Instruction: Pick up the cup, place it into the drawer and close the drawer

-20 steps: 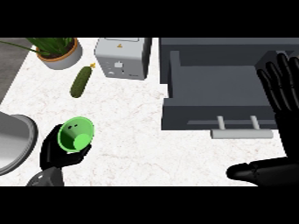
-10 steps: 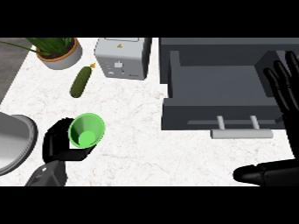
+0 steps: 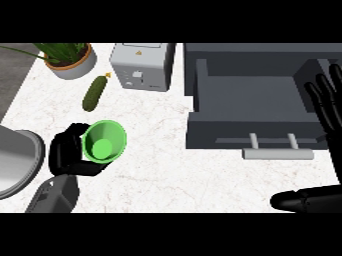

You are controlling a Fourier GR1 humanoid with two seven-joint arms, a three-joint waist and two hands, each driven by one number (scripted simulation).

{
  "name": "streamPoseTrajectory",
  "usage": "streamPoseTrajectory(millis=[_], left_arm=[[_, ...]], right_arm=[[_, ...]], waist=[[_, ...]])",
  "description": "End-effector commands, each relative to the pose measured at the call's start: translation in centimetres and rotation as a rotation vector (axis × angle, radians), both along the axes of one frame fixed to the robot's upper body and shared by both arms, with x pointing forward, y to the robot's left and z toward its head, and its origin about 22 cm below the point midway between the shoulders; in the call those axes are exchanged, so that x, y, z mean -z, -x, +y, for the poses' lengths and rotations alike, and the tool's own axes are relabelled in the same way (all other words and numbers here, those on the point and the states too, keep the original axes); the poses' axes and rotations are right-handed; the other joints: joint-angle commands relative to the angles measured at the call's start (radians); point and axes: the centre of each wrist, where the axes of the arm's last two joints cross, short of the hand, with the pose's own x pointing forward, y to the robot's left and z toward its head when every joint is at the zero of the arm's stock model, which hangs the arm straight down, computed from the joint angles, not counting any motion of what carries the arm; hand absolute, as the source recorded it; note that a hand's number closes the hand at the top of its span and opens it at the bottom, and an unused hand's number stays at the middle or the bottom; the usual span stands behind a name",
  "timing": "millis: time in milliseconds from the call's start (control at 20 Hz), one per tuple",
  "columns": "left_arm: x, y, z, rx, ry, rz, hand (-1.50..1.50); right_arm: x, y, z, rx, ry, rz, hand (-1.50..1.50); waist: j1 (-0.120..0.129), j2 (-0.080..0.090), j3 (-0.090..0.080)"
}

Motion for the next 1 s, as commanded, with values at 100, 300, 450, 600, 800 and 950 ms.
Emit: streamPoseTrajectory(millis=[100,300,450,600,800,950], left_arm=[[-4.8,-1.6,-3.3,0.156,-0.017,-0.071,1.50],[-9.5,-2.2,-4.5,0.183,0.006,-0.106,1.50],[-13.5,-4.2,-7.8,0.230,0.001,-0.110,1.50],[-15.8,-3.3,-7.4,0.206,0.013,-0.112,1.50],[-20.2,-4.7,-10.1,0.218,-0.026,-0.145,1.50],[-22.7,-6.4,-14.3,0.213,-0.039,-0.124,1.50]], right_arm=[[-0.3,-0.1,-0.5,-0.007,-0.012,-0.006,-1.50],[1.1,-0.6,1.0,-0.010,0.013,0.002,-1.50],[1.5,-0.3,0.1,0.001,-0.013,0.023,-1.50],[1.2,0.6,0.2,0.004,0.003,0.008,-1.50],[0.2,0.5,-0.7,0.023,0.010,0.010,-1.50],[1.1,1.7,-0.2,0.000,-0.001,-0.004,-1.50]], waist=[[0.003,-0.002,0.001],[0.006,0.000,0.000],[0.000,0.000,0.000],[-0.002,0.000,0.000],[-0.006,0.001,0.000],[-0.018,0.002,0.000]])
